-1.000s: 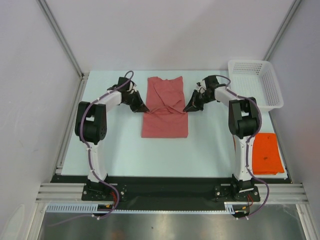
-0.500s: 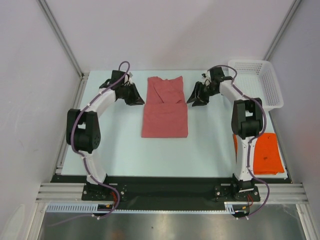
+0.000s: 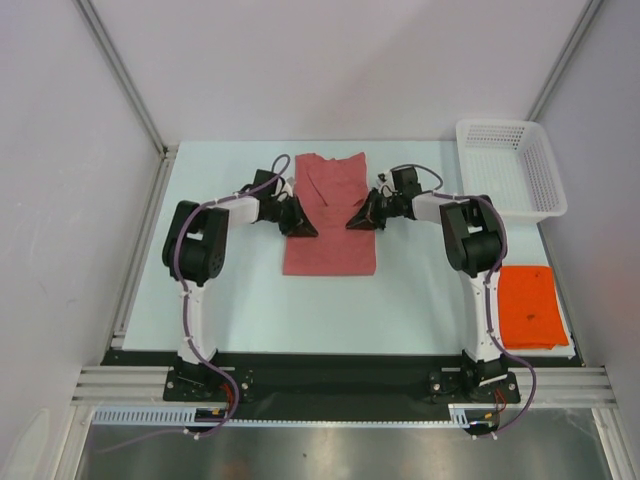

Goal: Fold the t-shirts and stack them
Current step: Fold the tshirt

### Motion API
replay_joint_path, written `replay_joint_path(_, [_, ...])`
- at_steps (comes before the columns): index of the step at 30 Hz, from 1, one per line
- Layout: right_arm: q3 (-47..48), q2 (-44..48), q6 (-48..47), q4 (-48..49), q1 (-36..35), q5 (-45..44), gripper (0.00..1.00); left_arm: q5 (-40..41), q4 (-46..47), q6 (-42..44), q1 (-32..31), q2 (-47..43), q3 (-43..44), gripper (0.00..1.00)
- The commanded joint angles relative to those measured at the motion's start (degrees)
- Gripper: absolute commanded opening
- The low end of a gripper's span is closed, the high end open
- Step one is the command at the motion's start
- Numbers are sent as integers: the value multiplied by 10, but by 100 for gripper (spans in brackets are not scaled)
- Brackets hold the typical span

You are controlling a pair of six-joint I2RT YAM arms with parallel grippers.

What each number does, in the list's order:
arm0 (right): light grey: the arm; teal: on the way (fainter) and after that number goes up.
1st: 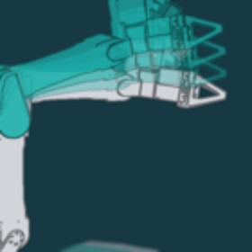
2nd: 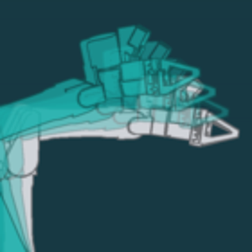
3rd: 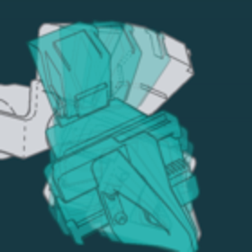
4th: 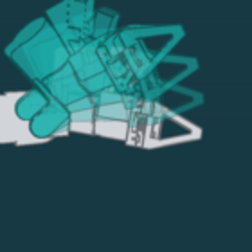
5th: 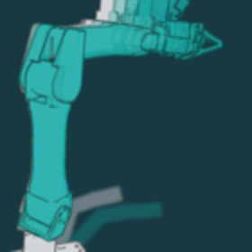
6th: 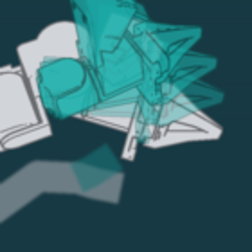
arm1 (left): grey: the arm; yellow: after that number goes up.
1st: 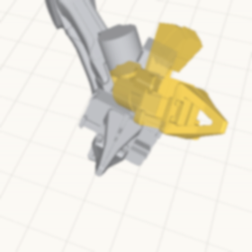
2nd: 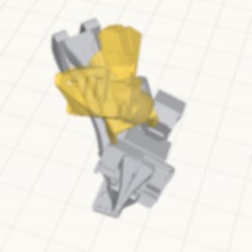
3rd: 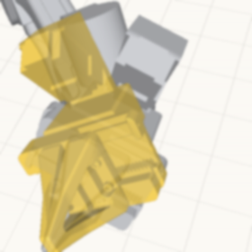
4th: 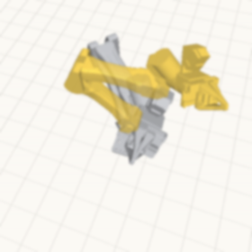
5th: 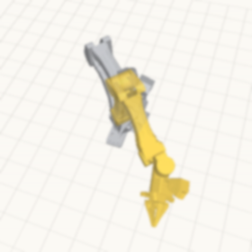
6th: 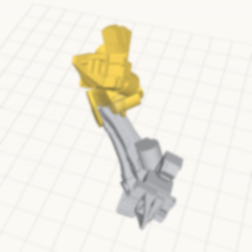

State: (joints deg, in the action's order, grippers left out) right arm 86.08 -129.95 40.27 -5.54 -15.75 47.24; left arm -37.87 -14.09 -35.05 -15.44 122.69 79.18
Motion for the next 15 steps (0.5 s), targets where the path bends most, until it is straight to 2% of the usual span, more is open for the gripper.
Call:
replay_joint_path(1, [45,-37,35,75,19,34,0,-15,42,-2,22,19,60,12])
replay_joint_path(4, [61,-68,39,72,41,38,0,13,23,19,43,45,81,13])
replay_joint_path(7, [75,-93,43,57,60,35,0,9,20,10,61,66,91,13])
replay_joint_path(12, [157,-128,-5,-52,74,9,0,15,-29,25,72,99,141,13])
replay_joint_path(15, [196,-115,-48,-136,77,-21,0,31,-59,48,72,86,156,14])
